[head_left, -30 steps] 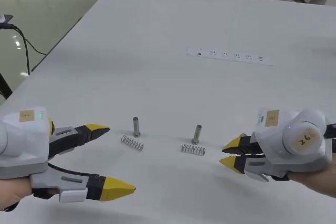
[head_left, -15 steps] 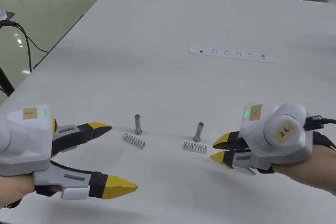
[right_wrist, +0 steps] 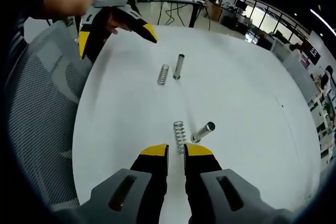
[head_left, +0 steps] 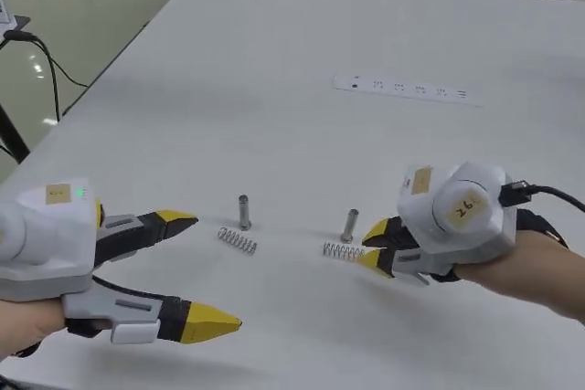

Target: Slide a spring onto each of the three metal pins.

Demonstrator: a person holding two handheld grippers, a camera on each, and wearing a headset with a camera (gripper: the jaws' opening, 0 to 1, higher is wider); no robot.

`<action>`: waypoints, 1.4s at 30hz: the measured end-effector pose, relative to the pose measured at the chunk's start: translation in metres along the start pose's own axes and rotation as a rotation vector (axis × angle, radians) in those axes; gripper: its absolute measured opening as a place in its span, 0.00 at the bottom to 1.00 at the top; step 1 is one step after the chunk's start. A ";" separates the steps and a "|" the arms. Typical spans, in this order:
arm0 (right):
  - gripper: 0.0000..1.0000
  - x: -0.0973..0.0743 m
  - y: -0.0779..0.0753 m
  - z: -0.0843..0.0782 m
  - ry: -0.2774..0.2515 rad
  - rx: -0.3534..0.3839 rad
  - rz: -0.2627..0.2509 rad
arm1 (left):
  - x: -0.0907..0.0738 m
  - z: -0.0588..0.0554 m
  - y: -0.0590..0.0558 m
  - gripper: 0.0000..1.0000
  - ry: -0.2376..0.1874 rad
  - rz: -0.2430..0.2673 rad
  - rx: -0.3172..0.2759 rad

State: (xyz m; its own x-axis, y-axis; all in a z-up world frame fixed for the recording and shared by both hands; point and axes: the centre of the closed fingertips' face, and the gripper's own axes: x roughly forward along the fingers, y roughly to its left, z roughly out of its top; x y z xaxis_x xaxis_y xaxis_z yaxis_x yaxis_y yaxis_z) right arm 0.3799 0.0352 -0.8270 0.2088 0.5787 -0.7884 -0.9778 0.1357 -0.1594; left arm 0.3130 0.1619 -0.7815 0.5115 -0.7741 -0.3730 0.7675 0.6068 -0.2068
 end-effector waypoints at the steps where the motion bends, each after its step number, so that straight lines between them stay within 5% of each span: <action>1: 0.09 0.001 -0.001 0.000 0.004 0.001 0.001 | 0.000 -0.001 0.000 0.89 0.003 0.001 0.001; 26: 0.09 0.029 -0.004 -0.019 0.088 0.011 0.053 | -0.006 -0.003 0.000 0.88 0.000 0.009 -0.012; 42: 0.07 0.025 0.003 -0.011 0.061 -0.002 0.070 | -0.005 -0.001 -0.005 0.87 -0.002 0.000 -0.005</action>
State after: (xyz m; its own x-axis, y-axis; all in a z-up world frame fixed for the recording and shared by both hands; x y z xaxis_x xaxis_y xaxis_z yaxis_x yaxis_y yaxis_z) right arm 0.3824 0.0411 -0.8536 0.1388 0.5366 -0.8324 -0.9901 0.0950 -0.1038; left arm 0.3064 0.1627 -0.7801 0.5121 -0.7748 -0.3707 0.7656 0.6074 -0.2118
